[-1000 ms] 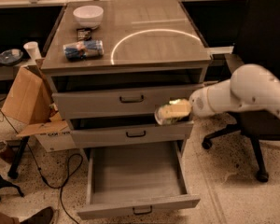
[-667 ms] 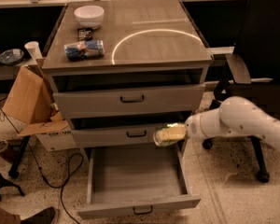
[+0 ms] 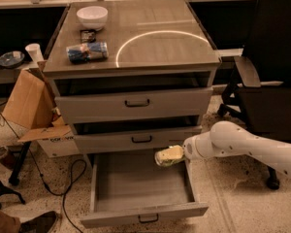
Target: Place green can into bottom drawer
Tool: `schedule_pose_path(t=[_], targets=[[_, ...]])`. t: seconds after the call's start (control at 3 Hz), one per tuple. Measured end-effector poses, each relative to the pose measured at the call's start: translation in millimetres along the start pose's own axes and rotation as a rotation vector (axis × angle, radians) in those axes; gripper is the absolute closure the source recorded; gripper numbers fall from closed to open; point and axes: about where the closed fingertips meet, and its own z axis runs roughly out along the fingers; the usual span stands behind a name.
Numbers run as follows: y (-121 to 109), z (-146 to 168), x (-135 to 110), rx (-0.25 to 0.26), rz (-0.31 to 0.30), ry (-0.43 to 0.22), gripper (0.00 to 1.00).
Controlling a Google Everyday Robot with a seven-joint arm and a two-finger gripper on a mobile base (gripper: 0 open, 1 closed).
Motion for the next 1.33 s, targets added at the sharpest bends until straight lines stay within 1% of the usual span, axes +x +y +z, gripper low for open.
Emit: schedule_pose_path(t=[0.33, 0.67, 1.0, 1.33], targets=[[0, 0, 0, 0.000, 0.000, 0.000, 1.00], [-16, 40, 17, -0.047, 0.059, 0.017, 1.00], [-39, 107, 30, -0.107, 0.144, 0.043, 1.00], [-51, 182, 58, -0.178, 0.228, 0.085, 1.00]])
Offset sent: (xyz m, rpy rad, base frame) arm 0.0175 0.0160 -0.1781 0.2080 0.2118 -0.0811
